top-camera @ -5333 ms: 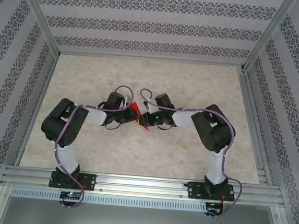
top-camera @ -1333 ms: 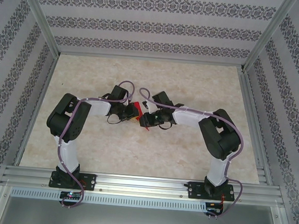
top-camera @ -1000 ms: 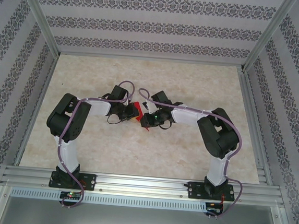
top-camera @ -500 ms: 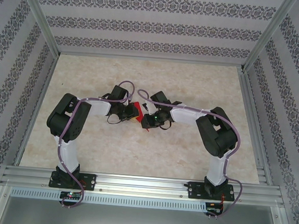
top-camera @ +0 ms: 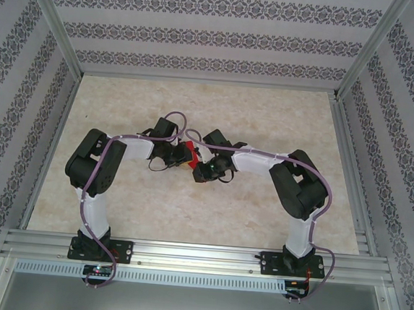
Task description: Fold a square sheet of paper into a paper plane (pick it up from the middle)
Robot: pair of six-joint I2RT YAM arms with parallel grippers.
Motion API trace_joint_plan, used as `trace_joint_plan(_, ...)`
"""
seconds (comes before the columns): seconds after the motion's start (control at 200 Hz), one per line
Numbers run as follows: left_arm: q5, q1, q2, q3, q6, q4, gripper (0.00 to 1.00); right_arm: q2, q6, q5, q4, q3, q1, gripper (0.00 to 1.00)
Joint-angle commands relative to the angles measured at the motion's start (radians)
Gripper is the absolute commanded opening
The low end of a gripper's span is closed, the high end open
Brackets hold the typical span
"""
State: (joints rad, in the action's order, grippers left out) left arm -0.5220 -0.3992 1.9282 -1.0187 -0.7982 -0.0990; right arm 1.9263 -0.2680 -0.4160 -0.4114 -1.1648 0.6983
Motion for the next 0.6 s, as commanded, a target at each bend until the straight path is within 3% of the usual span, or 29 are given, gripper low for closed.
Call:
trace_joint_plan(0.0, 0.162, 0.011, 0.106, 0.028, 0.016, -0.058, 0.15, -0.029, 0.006, 0.034, -0.023, 0.008, -0.012, 0.15)
trace_joint_plan(0.594, 0.159, 0.011, 0.11, 0.026, 0.022, -0.06, 0.15, -0.031, 0.025, -0.105, 0.03, 0.059, -0.053, 0.16)
